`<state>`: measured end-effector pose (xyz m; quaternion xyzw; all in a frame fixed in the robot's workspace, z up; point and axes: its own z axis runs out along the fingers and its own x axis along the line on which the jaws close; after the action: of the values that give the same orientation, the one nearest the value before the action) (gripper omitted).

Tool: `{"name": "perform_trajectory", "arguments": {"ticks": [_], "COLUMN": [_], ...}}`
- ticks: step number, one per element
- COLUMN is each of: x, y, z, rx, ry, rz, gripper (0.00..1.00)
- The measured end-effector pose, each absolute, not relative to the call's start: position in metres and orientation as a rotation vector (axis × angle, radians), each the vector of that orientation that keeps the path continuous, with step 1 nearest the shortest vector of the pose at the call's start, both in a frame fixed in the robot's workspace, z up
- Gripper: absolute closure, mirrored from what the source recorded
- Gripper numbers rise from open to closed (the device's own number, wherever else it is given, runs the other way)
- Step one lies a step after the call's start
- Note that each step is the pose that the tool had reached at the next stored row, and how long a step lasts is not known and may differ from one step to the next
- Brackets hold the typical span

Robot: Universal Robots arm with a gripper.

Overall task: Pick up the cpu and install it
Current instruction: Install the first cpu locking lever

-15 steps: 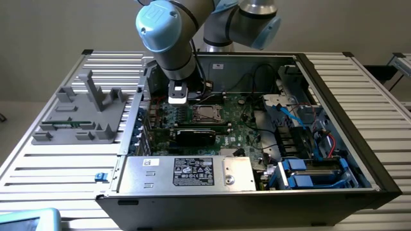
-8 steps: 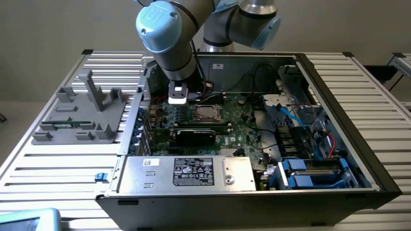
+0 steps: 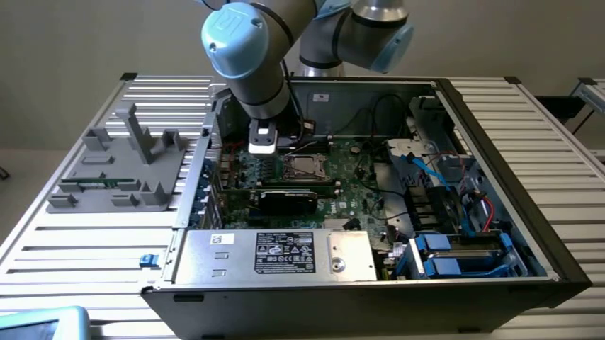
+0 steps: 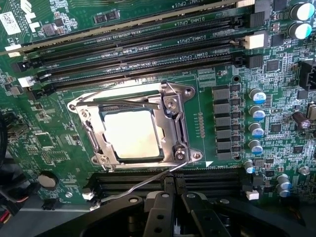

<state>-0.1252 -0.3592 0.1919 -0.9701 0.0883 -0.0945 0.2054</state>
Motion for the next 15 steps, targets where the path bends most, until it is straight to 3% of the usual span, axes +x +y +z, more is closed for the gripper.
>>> {"name": "perform_trajectory", "arguments": {"ticks": [15], "x": [-0.1235], "y": [-0.3593], "z": [0.1884], "rx": [-2.699], "ry": [0.260], "rz": [-0.265], "gripper": [0.88]}}
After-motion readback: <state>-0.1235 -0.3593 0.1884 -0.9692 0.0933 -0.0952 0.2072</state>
